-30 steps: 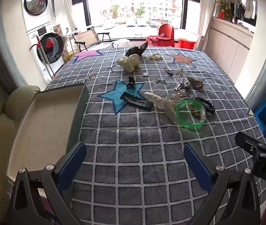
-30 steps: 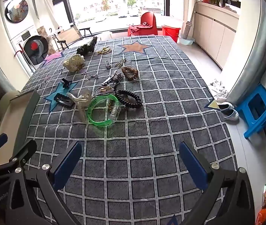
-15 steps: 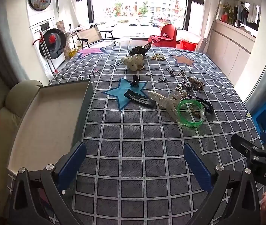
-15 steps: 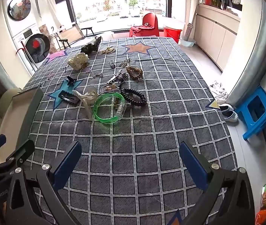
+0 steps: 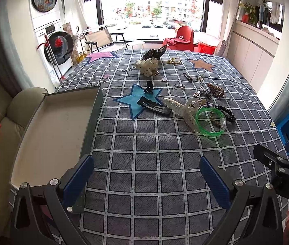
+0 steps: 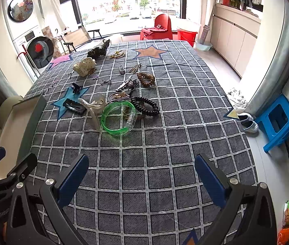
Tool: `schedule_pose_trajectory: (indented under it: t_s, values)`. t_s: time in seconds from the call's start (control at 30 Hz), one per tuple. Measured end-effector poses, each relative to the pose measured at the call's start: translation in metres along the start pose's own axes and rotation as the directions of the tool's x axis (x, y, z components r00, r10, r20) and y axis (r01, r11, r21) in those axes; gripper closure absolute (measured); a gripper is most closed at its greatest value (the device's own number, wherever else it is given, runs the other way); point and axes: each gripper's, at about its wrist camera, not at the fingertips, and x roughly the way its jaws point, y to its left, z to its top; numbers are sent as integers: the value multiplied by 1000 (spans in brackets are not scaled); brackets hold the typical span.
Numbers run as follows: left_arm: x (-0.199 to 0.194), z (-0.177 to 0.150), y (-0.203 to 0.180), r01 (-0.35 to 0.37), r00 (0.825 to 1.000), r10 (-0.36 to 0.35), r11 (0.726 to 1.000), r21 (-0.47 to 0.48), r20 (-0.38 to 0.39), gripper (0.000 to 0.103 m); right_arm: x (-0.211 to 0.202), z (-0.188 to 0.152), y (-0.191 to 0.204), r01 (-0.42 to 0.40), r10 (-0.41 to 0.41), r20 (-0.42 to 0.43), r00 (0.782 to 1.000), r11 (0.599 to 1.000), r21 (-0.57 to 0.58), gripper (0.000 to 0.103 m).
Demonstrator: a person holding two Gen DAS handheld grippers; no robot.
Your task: Organize jewelry
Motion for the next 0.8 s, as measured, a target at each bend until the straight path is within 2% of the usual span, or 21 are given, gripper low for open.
schedule_pose_trajectory:
  t_s: [0.8]
  values:
    - [4,-2,6,-23,1000,23,1000,-3,-10,0,3,1,5,3,-3,-4,1000,1000,-5,0]
